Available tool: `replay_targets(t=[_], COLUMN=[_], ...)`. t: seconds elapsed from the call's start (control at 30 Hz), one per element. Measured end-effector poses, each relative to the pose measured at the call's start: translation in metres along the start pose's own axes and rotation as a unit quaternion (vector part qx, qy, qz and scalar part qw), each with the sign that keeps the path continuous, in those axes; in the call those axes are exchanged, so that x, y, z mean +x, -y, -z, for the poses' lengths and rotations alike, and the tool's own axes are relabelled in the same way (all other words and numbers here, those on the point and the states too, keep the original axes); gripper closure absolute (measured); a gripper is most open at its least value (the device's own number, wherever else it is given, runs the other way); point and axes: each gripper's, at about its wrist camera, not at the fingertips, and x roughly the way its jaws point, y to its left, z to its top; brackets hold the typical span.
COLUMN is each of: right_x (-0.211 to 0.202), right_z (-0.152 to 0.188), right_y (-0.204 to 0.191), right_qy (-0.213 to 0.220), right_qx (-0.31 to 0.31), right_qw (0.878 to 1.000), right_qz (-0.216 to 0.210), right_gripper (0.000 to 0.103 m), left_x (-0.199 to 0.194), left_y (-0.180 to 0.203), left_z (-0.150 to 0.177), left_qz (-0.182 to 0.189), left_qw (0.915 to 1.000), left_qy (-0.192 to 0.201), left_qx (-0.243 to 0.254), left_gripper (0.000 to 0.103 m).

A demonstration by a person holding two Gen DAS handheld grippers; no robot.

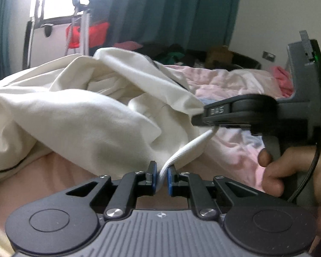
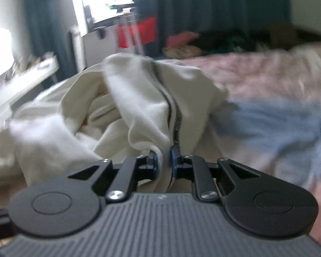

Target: Fold clothes

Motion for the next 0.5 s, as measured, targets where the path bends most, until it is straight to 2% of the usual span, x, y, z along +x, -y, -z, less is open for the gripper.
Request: replay_targets(t=[0.13,0.27,0.37,0.43,0.5], right_x=[-0.013,-0.018,-0.022,-0.023,-0.019], right_z=[0.001,-0.002,-0.005,-0.008,-0.013], right_y=[0.019,0.023,0.011,-0.003,-0.015], right_qy=[-0.008,-0.009,0.017,0.041,0.064], right_qx=[0.053,0.071,0.038,0.005,-0.031], right_qw=[0.998,0.997,0.999,0.999,0.997], right_qz=[0.011,0.013,0.009,0.003,-0.005], right_gripper=[0.085,0.074,0.054,0.026,0.022], left_x=[0.0,0.001,0.002,0.003,0.003], left_y=[0.001,0.0,-0.001,-0.002,-0.003], left_z=[0.002,0.004,0.005,0.006,0.007], left_qz=[-0.006,-0.015,-0.022,-0.027,-0.031], left_qw=[0.9999,0.9997,0.9993,0.999,0.9986], left_qy=[-0.01,-0.02,-0.027,-0.032,-0.037], left_qx=[0.0,-0.007,-0.013,-0.016,-0.02], left_gripper=[0.092,0.091,0.091,0.091,0.091])
